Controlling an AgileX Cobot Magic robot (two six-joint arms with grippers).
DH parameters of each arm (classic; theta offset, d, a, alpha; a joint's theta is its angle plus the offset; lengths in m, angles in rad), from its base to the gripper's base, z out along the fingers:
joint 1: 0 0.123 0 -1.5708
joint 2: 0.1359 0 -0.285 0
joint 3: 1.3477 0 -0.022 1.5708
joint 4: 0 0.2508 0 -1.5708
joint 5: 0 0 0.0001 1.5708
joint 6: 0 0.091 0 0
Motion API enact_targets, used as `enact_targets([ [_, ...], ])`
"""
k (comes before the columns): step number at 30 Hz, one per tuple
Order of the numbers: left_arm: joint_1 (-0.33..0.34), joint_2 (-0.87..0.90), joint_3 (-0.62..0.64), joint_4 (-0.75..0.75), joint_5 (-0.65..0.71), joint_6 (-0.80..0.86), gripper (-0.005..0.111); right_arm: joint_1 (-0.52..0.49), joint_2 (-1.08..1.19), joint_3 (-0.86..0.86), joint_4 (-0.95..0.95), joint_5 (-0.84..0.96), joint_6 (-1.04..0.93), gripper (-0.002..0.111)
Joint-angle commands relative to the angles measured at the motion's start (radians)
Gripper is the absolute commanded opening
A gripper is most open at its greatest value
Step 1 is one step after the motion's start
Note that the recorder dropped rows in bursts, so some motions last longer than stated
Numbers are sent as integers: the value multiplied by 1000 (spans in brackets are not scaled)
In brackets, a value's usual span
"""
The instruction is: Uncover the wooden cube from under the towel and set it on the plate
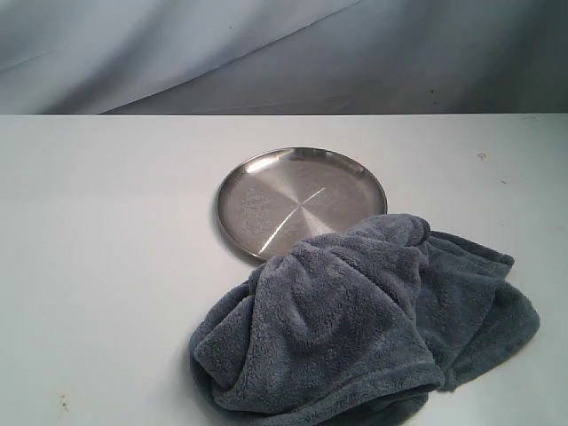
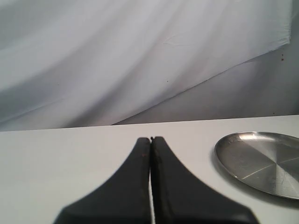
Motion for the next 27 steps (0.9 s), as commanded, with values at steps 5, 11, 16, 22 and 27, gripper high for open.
enact_targets([
  [5,2,-4,4,-2,-11,-3,0,-5,-5,4,4,-10,-2,0],
  [11,2,-4,4,-2,-11,-3,0,-5,-5,4,4,-10,-2,0],
  [16,2,-4,4,-2,-11,-3,0,-5,-5,4,4,-10,-2,0],
  [22,2,-4,4,-2,-11,-3,0,-5,-5,4,4,-10,-2,0],
  [27,2,-4,4,-2,-11,-3,0,-5,-5,4,38,-59,-3,0],
])
